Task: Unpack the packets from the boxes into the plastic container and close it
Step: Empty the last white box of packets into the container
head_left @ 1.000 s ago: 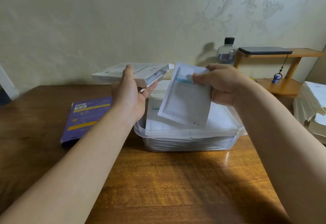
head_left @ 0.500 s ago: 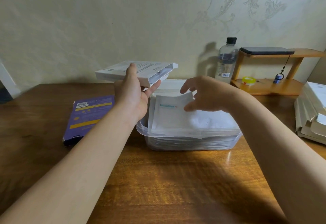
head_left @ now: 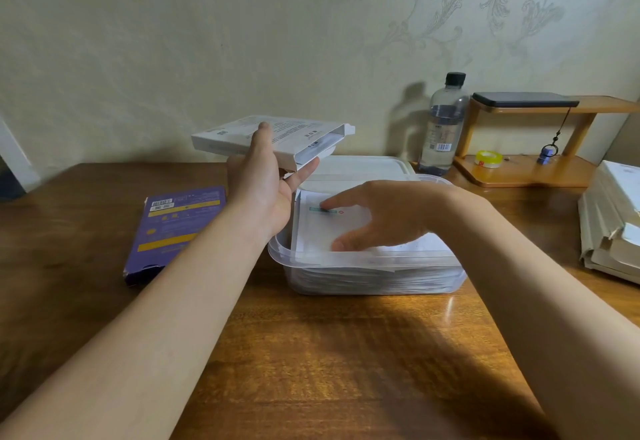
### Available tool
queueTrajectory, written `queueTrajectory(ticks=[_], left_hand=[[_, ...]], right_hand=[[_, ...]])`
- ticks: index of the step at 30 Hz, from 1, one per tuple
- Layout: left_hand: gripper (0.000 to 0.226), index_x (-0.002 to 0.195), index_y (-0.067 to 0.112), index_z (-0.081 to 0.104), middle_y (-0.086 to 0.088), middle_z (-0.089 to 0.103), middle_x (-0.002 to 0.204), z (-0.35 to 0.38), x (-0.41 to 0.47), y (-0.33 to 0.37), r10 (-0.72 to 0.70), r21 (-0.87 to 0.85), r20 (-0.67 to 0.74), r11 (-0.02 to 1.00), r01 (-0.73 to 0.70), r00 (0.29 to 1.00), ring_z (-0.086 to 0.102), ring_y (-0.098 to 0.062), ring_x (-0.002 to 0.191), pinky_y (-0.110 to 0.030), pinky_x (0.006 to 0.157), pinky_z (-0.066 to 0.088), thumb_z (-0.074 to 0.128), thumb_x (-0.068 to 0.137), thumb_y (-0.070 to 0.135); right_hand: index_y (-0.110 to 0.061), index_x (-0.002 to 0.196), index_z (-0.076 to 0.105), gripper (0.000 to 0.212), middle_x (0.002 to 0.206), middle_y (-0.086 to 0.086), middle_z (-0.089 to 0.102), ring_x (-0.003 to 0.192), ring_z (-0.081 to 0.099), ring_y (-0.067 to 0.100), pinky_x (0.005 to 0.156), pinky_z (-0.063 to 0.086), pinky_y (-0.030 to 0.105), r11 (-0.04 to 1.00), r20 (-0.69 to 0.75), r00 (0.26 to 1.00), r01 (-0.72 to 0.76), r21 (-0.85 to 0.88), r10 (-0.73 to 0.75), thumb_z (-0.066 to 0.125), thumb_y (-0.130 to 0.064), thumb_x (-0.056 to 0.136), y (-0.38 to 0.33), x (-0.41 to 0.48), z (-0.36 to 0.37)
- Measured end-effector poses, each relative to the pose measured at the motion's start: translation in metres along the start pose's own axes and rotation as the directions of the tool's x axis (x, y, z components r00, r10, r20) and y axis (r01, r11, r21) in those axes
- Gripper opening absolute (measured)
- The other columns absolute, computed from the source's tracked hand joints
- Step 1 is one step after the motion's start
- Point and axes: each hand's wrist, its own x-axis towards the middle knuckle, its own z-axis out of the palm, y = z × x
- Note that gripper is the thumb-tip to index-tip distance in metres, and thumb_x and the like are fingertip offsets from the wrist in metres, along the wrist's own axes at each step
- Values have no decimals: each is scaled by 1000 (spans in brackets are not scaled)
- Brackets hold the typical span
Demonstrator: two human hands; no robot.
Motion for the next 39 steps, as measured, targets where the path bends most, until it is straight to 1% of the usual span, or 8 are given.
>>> queueTrajectory(ticks=[4, 8, 13, 18, 27, 30, 32, 39], left_hand=[[37, 126, 7, 56, -14, 68, 121, 0, 0, 0, 0, 6, 2, 1000, 0, 1000, 73, -27, 101, -38, 66, 63, 66, 99, 30], [37, 127, 7, 55, -14, 68, 121, 0, 0, 0, 2, 15, -1, 1000, -2, 1000, 73, -28, 101, -39, 65, 63, 65, 99, 29], [36, 126, 7, 56, -15, 69, 120, 1, -2, 0, -1, 20, 9, 1000, 1, 1000, 73, -27, 101, -39, 65, 63, 64, 100, 29], [35, 126, 8, 56, -14, 69, 121, 1, -3, 0, 2, 31, 5, 1000, -2, 1000, 73, -27, 102, -39, 65, 63, 65, 99, 29], [31, 124, 9, 58, -13, 69, 119, 2, -6, 1, 12, 37, -1, 999, -12, 1000, 72, -26, 101, -38, 63, 63, 64, 100, 28], [26, 119, 9, 58, -14, 69, 118, 3, -7, 1, 15, 46, 4, 999, -15, 1000, 73, -27, 100, -40, 65, 63, 64, 100, 27], [22, 113, 9, 58, -14, 70, 116, 3, -8, 1, 16, 53, 9, 998, -16, 1000, 73, -27, 99, -41, 66, 64, 64, 100, 26], [27, 119, 7, 58, -14, 70, 115, 3, -8, 1, 19, 56, 15, 998, -19, 1000, 73, -27, 98, -40, 65, 63, 64, 100, 26]], right_hand=[[-47, 149, 32, 73, 154, -15, 38, 138, 39, 14, 116, 29, 39, 999, -3, 999, 33, 42, -33, 59, -68, 85, -2, 3, 4], [-44, 150, 32, 77, 155, -15, 36, 141, 36, 13, 119, 25, 39, 997, -6, 999, 46, 68, -46, 59, -69, 83, -2, 5, 5], [-43, 153, 24, 80, 156, -16, 34, 141, 35, 11, 118, 25, 32, 997, 1, 997, 75, 35, -75, 58, -67, 85, -5, 4, 9], [-41, 154, 22, 80, 158, -15, 31, 141, 34, 12, 115, 23, 29, 996, 5, 996, 90, 11, -90, 57, -65, 87, -5, 6, 11], [-43, 155, 18, 80, 160, -14, 26, 144, 29, 13, 120, 21, 37, 996, 38, 995, 89, -9, -89, 53, -68, 87, -4, 12, 14], [-41, 156, 15, 80, 162, -15, 21, 147, 24, 12, 119, 16, 33, 995, 50, 994, 96, -23, -95, 50, -67, 89, -4, 10, 14], [-40, 157, 14, 80, 162, -15, 20, 147, 22, 11, 117, 15, 30, 994, 55, 993, 103, -21, -102, 49, -66, 90, -4, 9, 13], [-38, 157, 12, 82, 163, -12, 20, 146, 25, 14, 117, 20, 33, 993, 80, 990, 113, 11, -114, 51, -64, 90, -5, 11, 14]])
